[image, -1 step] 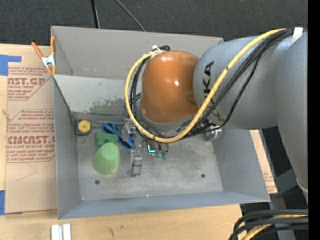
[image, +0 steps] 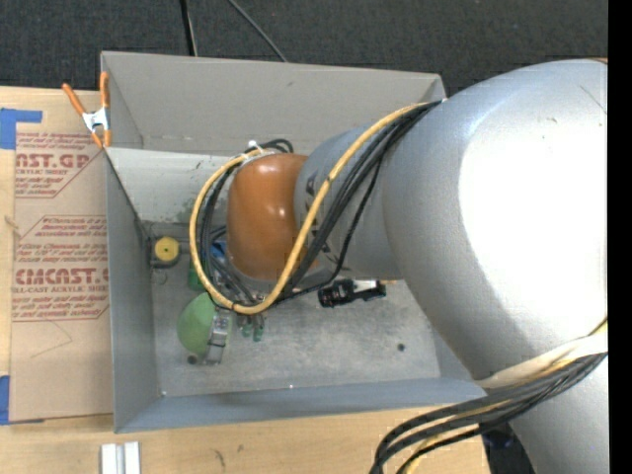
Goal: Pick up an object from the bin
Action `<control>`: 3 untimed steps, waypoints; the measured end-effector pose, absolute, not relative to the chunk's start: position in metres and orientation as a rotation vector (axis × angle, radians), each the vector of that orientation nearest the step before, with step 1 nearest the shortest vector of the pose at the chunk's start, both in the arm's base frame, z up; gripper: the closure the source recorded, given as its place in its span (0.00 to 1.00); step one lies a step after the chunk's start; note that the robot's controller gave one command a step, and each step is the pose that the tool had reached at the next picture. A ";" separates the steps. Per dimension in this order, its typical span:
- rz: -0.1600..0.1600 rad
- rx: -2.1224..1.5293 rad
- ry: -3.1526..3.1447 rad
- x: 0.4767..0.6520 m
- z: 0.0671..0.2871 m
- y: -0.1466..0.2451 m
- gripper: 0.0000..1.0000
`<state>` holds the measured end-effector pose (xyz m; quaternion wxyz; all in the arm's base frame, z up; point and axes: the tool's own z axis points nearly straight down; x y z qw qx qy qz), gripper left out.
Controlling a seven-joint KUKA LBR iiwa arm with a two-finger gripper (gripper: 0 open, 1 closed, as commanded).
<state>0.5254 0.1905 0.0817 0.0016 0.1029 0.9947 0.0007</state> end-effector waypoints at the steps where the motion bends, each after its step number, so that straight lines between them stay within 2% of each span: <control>1: 0.000 -0.082 3.140 0.524 0.069 0.190 0.00; 2: 0.001 -0.534 3.096 0.516 0.069 0.193 0.00; 3: 0.004 -1.088 2.923 0.486 0.073 0.213 0.00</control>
Offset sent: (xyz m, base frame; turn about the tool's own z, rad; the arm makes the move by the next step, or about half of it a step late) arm -0.0012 -0.0014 -0.0117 -0.2567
